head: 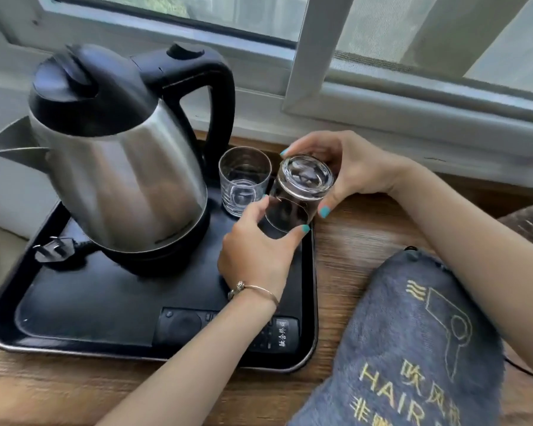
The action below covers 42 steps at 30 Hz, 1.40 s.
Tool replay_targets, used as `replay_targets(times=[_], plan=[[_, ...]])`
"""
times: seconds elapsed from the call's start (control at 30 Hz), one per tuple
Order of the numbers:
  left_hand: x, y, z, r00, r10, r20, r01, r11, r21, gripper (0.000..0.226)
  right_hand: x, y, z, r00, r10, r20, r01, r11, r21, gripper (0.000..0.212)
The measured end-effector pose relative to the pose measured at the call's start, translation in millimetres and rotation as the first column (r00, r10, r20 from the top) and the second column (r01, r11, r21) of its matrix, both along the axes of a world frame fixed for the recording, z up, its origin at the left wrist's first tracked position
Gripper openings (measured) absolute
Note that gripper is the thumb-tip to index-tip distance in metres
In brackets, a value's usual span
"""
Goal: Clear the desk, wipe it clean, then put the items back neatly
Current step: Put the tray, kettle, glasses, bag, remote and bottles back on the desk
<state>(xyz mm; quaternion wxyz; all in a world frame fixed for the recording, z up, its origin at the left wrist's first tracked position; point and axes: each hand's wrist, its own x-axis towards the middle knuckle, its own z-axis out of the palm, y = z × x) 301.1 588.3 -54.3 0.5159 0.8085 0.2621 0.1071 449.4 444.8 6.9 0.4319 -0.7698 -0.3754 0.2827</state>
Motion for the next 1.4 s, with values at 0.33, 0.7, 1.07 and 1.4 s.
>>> replay_targets(times=[0.33,0.7,1.07,1.4], plan=[[7,-2,-18,0.997,0.053,0.058,-0.045,0.99,-0.132,0.047,2,-1,-9,0.999,-0.02,0.038,0.02,1.0,0.002,0.094],[11,3,-20,0.996,0.059,0.066,-0.047,0.984,-0.173,0.053,6,-2,-10,0.997,-0.037,0.068,0.038,0.999,-0.015,0.093],[13,13,-16,0.999,-0.006,0.046,0.008,0.999,-0.041,0.055,3,4,-5,0.991,-0.038,0.125,0.047,0.997,-0.065,0.09],[14,14,-21,0.994,0.044,0.101,-0.027,0.987,-0.161,0.047,1,8,-10,0.978,-0.06,0.198,0.075,0.995,-0.071,0.088]])
